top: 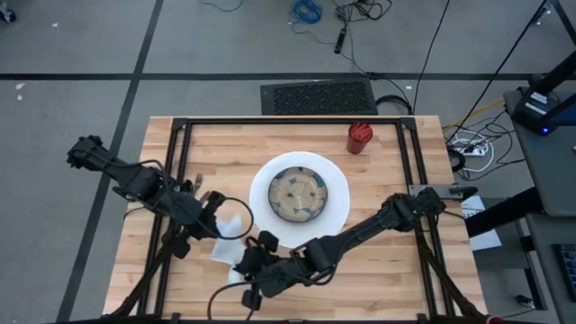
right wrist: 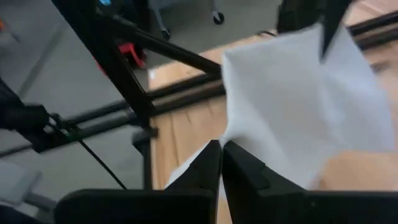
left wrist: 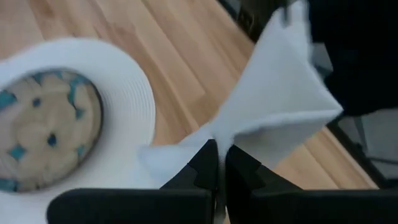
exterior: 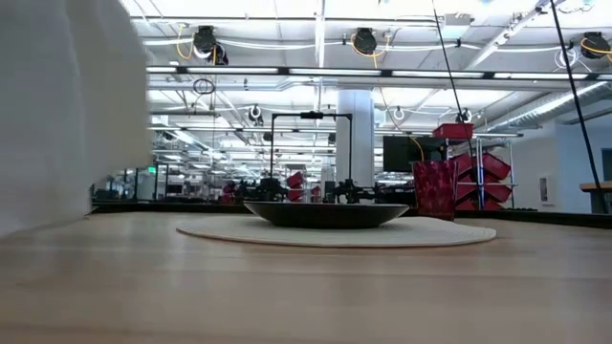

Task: Set table place
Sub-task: Fold the white table napkin

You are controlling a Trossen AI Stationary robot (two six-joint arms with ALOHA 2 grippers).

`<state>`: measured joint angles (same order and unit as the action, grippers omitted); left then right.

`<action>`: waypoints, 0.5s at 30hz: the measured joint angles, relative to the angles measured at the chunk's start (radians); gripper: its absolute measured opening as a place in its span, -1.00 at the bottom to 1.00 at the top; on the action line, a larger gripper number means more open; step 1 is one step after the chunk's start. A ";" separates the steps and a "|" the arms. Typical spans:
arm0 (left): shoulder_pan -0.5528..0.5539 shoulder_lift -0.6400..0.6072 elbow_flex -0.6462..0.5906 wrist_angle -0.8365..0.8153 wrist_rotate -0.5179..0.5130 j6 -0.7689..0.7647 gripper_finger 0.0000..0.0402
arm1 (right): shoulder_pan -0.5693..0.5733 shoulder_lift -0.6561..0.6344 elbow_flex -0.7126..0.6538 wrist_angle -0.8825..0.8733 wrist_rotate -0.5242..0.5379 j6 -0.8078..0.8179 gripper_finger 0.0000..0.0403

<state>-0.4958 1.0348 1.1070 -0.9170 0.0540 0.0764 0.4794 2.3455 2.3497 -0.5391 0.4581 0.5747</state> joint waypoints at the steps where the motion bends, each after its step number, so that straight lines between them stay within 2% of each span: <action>1: -0.006 0.000 -0.002 -0.022 -0.001 -0.009 -1.00 | -0.002 0.011 0.000 0.026 -0.014 -0.002 -1.00; 10: -0.051 -0.019 0.001 -0.147 -0.008 -0.065 -1.00 | -0.029 0.097 0.000 0.299 -0.044 -0.051 -1.00; 15: -0.064 -0.051 -0.017 -0.113 -0.033 -0.065 -1.00 | -0.034 0.124 0.000 0.353 -0.042 -0.073 -1.00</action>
<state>-0.5602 0.9833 1.0899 -1.0300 0.0215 0.0114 0.4454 2.4698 2.3497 -0.1857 0.4158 0.5017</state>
